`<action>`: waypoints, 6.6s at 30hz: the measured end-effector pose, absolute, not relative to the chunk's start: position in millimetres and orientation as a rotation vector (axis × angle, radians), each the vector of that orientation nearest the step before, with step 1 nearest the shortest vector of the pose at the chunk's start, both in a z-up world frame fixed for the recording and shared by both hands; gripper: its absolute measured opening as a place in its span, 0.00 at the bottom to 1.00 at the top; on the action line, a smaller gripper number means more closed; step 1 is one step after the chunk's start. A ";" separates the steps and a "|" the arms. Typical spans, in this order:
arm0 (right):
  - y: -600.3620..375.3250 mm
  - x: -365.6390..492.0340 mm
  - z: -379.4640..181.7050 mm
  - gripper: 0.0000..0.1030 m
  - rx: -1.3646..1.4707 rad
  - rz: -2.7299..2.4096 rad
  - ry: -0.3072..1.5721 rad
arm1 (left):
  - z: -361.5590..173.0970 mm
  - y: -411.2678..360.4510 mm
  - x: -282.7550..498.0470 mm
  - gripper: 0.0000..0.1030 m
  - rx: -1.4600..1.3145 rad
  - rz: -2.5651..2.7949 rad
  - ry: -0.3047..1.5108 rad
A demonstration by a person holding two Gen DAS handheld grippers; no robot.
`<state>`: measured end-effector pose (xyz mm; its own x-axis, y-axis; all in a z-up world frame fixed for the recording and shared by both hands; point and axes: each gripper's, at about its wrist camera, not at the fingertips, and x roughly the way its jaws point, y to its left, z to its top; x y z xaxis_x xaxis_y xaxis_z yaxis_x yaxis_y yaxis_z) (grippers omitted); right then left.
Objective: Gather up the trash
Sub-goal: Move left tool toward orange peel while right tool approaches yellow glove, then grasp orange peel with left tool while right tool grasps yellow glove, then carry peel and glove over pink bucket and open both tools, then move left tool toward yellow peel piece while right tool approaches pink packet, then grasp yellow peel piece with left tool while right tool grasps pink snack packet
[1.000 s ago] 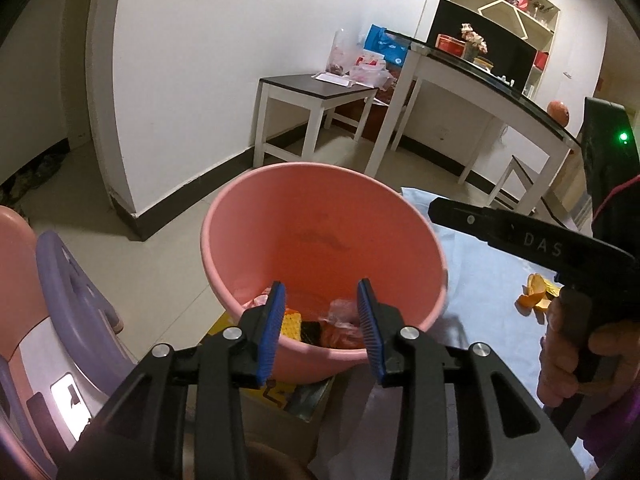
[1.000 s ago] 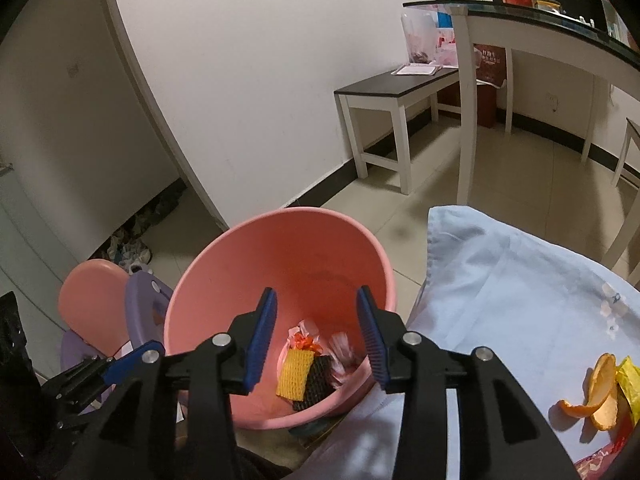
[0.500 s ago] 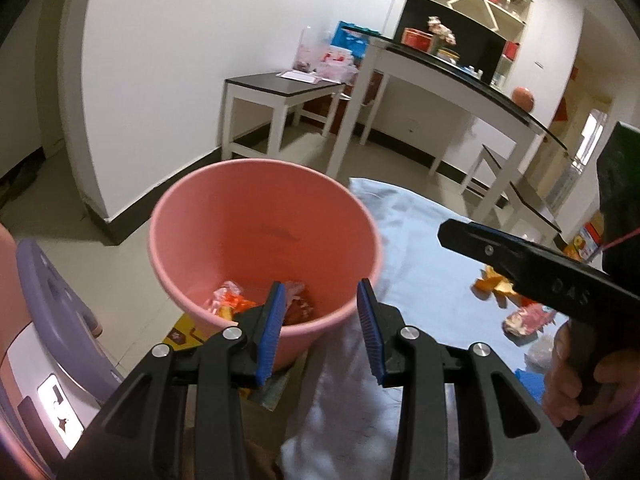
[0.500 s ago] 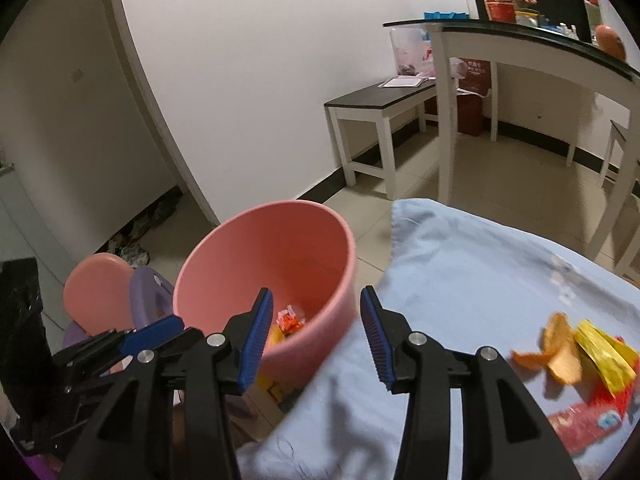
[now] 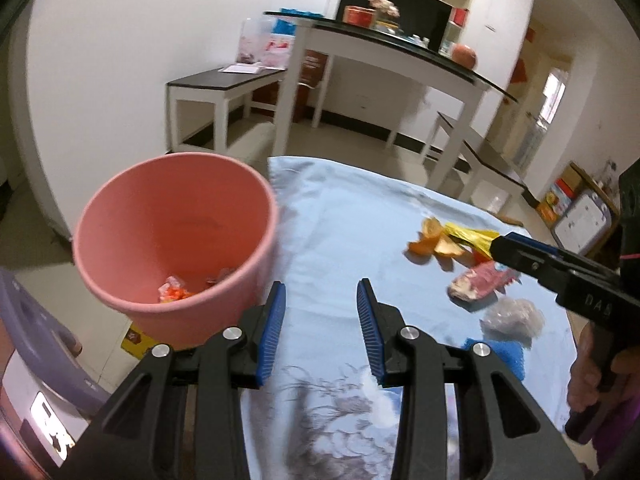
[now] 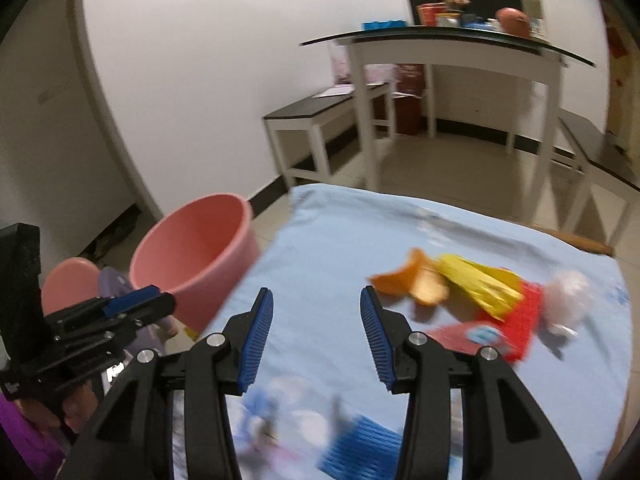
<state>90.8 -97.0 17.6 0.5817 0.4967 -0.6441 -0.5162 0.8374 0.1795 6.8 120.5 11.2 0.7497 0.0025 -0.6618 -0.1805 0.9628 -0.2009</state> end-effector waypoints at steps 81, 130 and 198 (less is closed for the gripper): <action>-124.9 146.1 20.9 0.07 0.000 0.651 0.819 | 24.2 69.4 62.7 0.03 -0.222 -0.091 0.649; 90.2 116.6 -0.4 0.39 -0.079 0.796 0.878 | 10.3 222.7 5.0 0.31 -0.357 0.169 0.630; -217.3 127.9 -22.1 0.39 0.173 0.485 0.882 | -50.6 -31.3 191.8 0.04 0.071 -0.190 0.887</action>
